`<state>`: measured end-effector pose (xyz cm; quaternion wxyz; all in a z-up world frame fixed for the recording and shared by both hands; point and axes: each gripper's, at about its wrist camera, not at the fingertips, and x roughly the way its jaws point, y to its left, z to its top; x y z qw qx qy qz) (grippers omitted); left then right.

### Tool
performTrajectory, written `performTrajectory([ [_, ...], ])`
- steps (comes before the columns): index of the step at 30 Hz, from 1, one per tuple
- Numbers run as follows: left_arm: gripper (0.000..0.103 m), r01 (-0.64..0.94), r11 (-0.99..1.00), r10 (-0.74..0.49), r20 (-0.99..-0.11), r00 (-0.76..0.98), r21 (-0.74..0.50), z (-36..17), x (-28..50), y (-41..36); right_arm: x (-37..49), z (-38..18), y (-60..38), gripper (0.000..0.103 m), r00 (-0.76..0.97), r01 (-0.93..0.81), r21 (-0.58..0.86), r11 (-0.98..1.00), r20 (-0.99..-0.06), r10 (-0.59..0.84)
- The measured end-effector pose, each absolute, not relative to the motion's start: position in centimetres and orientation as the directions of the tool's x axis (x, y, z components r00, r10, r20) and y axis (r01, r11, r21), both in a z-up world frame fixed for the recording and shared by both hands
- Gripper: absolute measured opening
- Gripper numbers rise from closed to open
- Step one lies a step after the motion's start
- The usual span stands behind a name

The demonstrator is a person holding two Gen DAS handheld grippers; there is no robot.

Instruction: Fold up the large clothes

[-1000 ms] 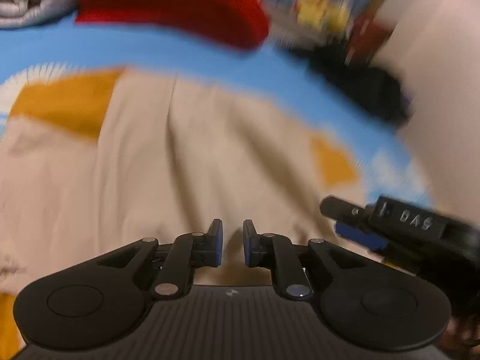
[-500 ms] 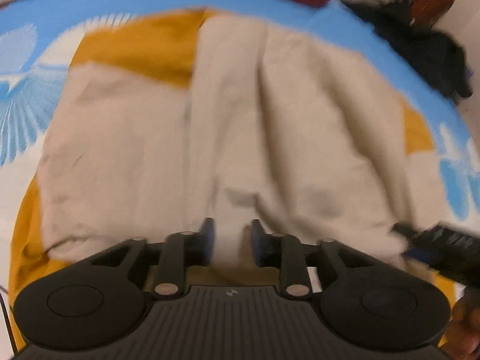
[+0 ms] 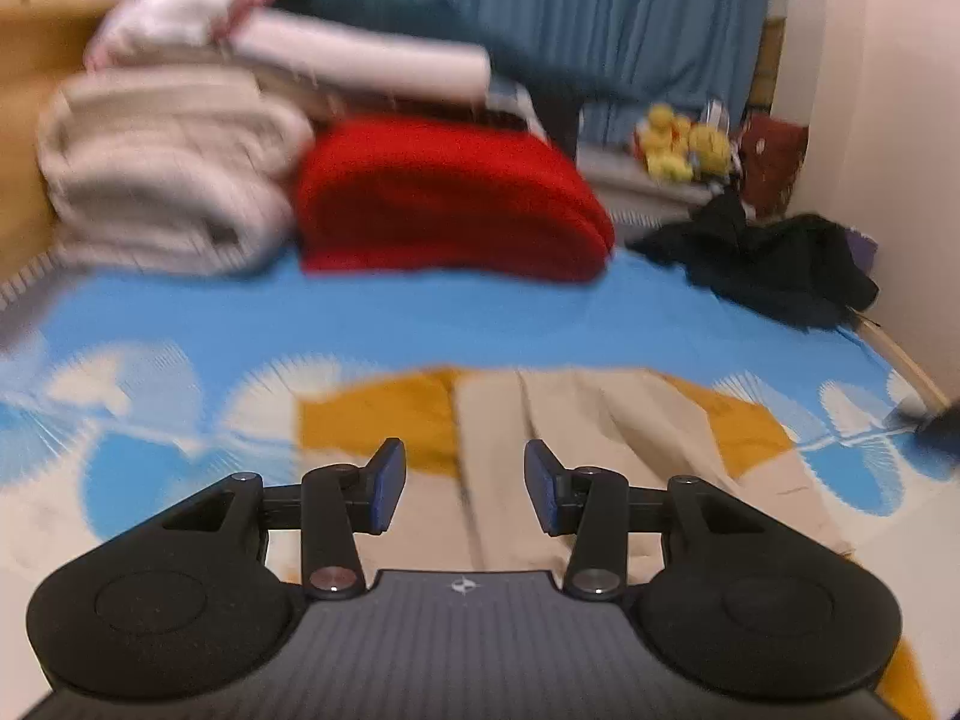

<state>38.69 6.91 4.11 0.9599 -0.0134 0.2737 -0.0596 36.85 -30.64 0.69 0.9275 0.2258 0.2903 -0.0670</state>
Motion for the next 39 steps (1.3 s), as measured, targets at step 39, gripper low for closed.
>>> performTrajectory([
  [39,0.032,-0.130,0.977,-0.030,-0.709,0.704,-0.170,-2.9,9.0,15.7,3.3,-3.4,-39.2,0.033,0.824,0.362,0.222,0.906,-0.530,-0.200],
])
